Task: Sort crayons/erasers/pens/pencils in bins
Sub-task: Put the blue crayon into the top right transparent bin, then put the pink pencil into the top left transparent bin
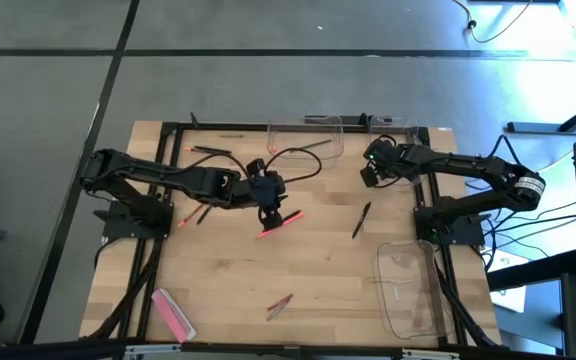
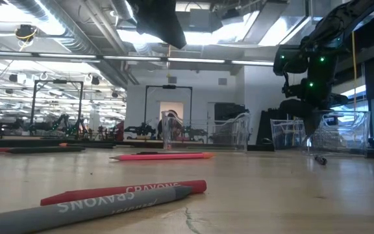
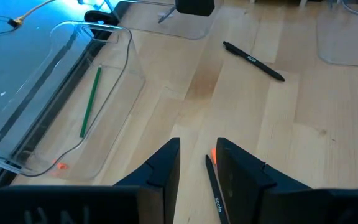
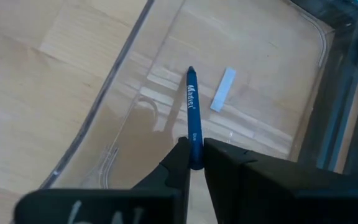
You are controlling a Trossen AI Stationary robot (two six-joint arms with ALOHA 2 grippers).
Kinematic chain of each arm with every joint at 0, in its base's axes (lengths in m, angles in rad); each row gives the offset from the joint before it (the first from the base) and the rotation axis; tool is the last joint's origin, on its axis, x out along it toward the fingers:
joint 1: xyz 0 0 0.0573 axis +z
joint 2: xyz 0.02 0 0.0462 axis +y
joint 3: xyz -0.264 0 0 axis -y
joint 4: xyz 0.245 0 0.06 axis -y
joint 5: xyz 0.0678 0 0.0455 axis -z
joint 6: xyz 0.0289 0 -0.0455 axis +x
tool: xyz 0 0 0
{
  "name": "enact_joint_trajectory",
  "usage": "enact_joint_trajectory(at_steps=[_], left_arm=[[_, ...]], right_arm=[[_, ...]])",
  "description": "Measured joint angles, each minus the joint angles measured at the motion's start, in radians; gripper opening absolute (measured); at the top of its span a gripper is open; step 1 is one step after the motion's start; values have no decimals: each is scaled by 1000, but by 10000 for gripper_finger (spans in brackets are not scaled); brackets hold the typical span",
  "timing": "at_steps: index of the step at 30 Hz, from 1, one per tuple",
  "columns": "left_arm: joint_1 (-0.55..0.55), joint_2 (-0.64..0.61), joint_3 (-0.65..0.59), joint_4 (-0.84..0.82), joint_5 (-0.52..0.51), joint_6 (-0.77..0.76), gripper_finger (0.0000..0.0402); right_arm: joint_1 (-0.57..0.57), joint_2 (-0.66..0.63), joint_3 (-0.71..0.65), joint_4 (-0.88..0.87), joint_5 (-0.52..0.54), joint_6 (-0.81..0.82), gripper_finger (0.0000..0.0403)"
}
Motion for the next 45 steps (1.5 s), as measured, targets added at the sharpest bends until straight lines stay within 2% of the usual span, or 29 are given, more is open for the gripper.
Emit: enact_joint_trajectory(at_steps=[12, 20, 27, 30, 34, 37, 45], left_arm=[[0, 0, 0, 0, 0, 0, 96], [0, 0, 0, -30, 22, -32, 96], [0, 0, -4, -115, 42, -103, 96], [0, 0, -21, -126, 42, -129, 96], [0, 0, -60, -127, 42, -163, 96], [0, 0, -99, -129, 43, -214, 96], [-25, 0, -190, -102, 42, -334, 96]], right_arm=[[0, 0, 0, 7, 2, -3, 114], [0, -24, 0, 81, 9, -83, 121], [13, -146, 0, 93, 10, -215, 121], [58, -205, 0, 119, -12, -332, 121], [157, -245, 1, 170, -131, -504, 121], [248, -244, 1, 207, -211, -616, 121], [485, -181, 1, 363, -297, -822, 121]])
